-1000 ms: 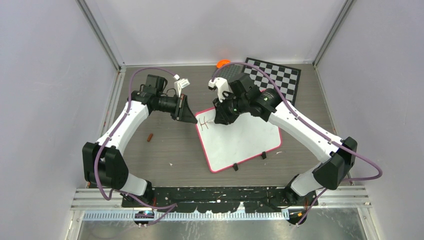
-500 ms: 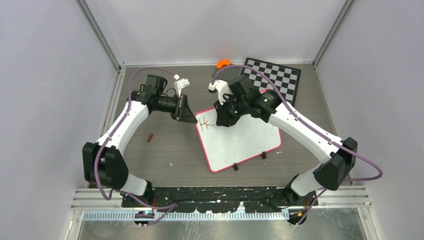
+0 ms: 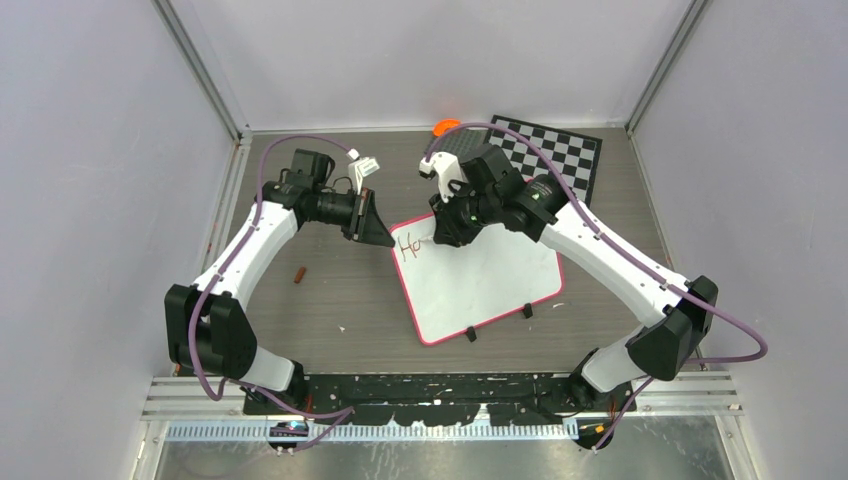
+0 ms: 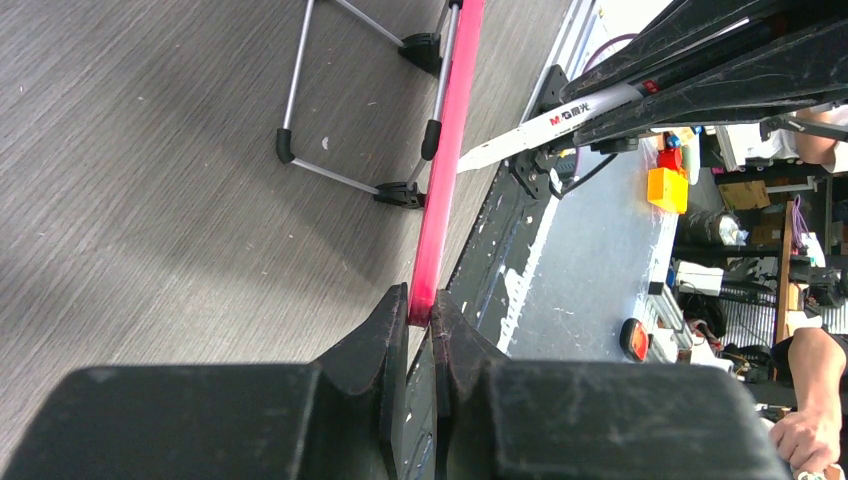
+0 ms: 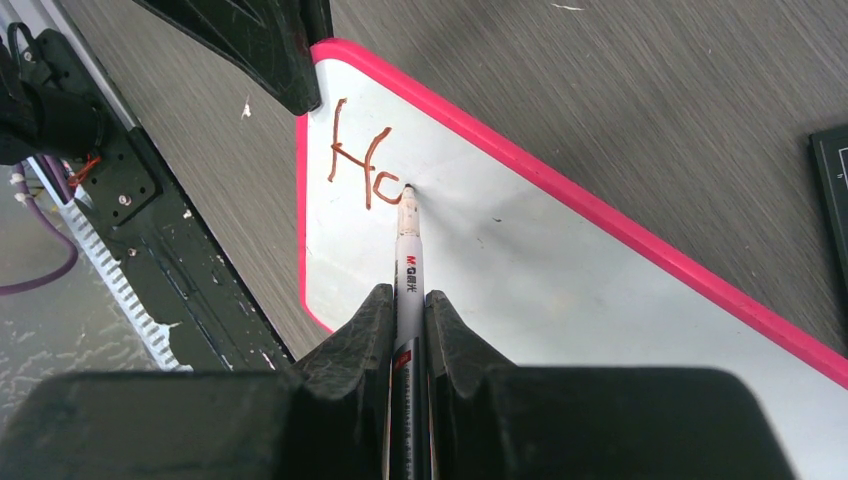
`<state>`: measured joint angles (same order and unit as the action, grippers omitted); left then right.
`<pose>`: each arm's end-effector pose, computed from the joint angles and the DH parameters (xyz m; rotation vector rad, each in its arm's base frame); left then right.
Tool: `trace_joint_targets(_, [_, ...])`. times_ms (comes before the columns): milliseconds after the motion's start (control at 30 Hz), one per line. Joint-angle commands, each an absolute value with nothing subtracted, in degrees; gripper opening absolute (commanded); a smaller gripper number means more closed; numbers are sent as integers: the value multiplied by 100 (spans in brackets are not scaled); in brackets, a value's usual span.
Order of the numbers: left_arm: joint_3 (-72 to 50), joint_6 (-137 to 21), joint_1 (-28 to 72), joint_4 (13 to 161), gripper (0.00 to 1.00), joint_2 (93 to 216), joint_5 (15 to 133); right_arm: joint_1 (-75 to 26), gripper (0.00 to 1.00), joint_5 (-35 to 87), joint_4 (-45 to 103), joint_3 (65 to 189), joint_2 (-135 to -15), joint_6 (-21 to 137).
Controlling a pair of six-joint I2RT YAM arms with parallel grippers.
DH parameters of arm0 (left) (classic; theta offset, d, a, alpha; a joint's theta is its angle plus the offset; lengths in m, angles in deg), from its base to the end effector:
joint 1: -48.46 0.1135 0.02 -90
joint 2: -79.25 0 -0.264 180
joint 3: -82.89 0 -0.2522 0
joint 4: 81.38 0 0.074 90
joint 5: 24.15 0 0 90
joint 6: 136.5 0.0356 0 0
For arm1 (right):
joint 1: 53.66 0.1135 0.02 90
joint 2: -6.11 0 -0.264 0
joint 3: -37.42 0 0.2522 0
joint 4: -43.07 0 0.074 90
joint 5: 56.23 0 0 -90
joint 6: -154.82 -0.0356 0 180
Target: Write a sentence on the whiteboard
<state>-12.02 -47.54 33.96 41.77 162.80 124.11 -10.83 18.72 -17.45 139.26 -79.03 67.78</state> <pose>0.2782 -0.1032 0.3064 0.6778 2.2730 -1.3890 0.2265 0.2226 0.3740 -1.0546 2.1509 0.6447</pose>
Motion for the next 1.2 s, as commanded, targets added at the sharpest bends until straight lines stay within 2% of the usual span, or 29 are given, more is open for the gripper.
trace_joint_targets(0, [-1167,-4826,3360,4248,0,16089,12682,-1121,0,1973,-1578,14025,-7886,6824])
trace_joint_targets(300, [-1163,-4808,3360,4246,0,16119,12681,-1113,0,1880,-1704,13625,-7652,6820])
trace_joint_targets(1167, [-1162,-4818,3360,4247,0,16099,12718,-1170,0,2112,-1745,14216,-7889,7029])
